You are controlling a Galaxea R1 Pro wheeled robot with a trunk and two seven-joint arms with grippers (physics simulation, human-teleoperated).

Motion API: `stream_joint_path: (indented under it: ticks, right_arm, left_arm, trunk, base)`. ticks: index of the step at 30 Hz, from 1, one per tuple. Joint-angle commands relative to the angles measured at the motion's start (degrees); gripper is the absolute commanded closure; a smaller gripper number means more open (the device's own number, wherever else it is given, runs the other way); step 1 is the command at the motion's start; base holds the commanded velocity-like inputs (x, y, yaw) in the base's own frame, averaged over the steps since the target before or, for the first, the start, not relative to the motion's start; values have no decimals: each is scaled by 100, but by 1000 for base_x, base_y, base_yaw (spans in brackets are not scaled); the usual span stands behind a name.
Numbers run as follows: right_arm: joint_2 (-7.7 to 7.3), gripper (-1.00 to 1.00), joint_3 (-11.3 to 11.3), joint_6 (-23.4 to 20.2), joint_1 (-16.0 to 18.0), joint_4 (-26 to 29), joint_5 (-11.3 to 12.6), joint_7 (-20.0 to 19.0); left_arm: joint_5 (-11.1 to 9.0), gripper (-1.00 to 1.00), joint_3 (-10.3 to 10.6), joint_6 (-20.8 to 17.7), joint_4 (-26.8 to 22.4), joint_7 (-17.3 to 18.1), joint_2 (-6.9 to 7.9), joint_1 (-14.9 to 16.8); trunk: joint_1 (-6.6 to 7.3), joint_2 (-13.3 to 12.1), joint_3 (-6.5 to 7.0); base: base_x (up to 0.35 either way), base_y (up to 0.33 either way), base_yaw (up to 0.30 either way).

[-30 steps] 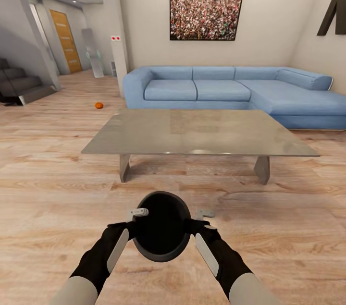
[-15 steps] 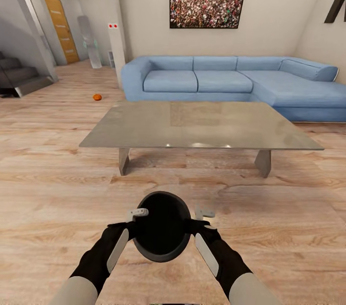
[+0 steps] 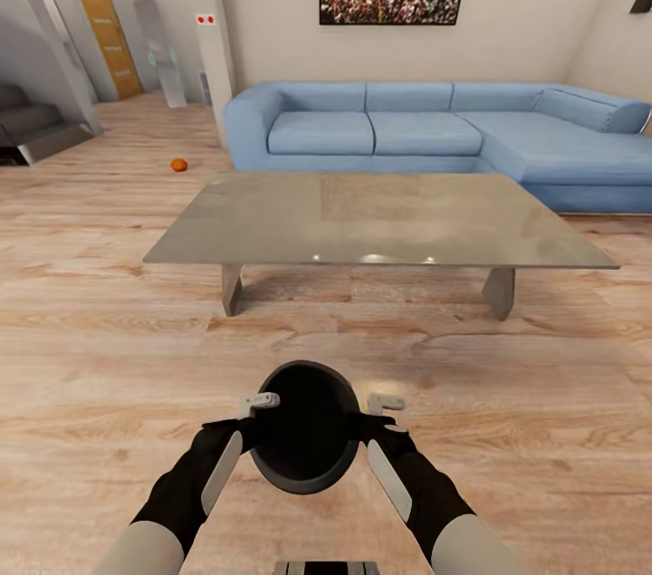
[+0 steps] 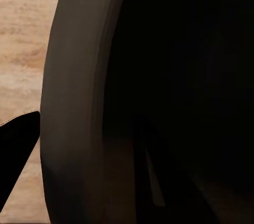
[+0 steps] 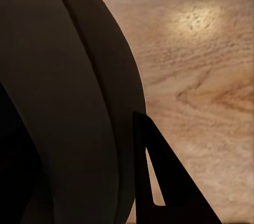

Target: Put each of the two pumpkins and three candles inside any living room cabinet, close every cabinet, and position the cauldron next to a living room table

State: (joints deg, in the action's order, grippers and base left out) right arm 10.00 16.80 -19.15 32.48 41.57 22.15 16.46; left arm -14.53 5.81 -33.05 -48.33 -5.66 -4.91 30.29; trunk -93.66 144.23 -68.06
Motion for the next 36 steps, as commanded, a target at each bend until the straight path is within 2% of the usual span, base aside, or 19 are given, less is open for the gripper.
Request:
stream_joint_path:
  ticks: [1,3,10,36]
  right_arm:
    - [0,100,-72,-35,4,10,-36,50]
    - [0,100,-74,-36,4,11,-36,50]
    - [0,100,-81,-37,4,9,-36,50]
    - [0,100,-81,-37,4,18,-36,50]
  left_arm:
    - [-41,100,-19,-26,-255,-58,7,4]
    - [-41,100,-19,-26,-255,-58,7,7]
    - [-41,100,-25,-30,-255,-58,7,4]
    - [-41,100,-31,-35,-255,-58,7,7]
  trunk:
    - [0,4,-27]
    - [-5,7,-72]
    - [-5,7,-72]
    - [-5,7,-72]
  base:
    - [0,0,0]
    - [0,0,0]
    - [26,0,0]
    - [245,0,0]
